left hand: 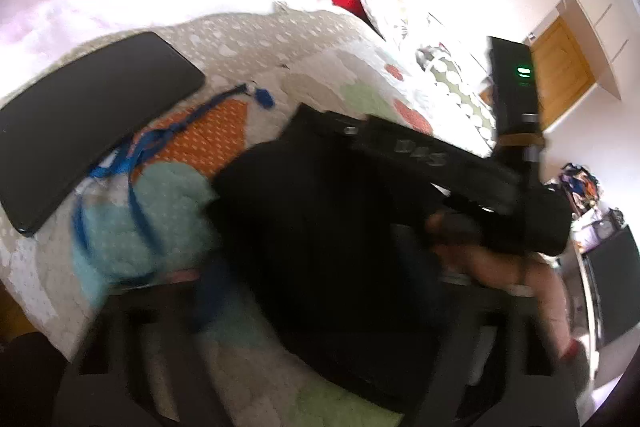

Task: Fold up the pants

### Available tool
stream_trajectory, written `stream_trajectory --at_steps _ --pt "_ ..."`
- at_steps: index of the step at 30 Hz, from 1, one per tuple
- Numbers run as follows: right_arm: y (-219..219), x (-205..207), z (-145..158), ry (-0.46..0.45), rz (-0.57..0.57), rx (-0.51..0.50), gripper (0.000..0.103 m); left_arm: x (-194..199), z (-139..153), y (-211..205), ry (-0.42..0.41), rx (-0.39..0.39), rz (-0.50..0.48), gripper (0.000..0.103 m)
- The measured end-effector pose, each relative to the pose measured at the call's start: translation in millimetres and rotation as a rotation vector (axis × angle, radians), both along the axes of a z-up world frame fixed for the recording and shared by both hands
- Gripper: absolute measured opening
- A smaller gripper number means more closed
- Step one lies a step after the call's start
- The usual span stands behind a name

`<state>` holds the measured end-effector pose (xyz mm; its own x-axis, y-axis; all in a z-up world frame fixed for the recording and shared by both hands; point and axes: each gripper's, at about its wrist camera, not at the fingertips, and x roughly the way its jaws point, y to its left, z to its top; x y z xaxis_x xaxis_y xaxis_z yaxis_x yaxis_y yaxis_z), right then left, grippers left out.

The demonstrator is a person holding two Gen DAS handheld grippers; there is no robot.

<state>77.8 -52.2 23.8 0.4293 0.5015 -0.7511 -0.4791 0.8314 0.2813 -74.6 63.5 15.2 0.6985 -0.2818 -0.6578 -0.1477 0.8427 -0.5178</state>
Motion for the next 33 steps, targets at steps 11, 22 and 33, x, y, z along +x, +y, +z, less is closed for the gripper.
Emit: stream_trajectory --at_steps 11,22,33 --pt "-63.3 -25.2 69.7 0.163 -0.058 0.187 0.075 -49.0 49.8 -94.2 -0.332 0.46 -0.164 0.023" --pt "-49.0 -50.3 82.5 0.173 -0.023 -0.013 0.087 -53.6 37.6 -126.6 -0.347 0.552 -0.222 0.023" --pt "-130.1 -112.9 116.4 -0.068 -0.096 0.059 0.023 -82.7 83.6 -153.5 -0.448 0.346 -0.41 0.023"
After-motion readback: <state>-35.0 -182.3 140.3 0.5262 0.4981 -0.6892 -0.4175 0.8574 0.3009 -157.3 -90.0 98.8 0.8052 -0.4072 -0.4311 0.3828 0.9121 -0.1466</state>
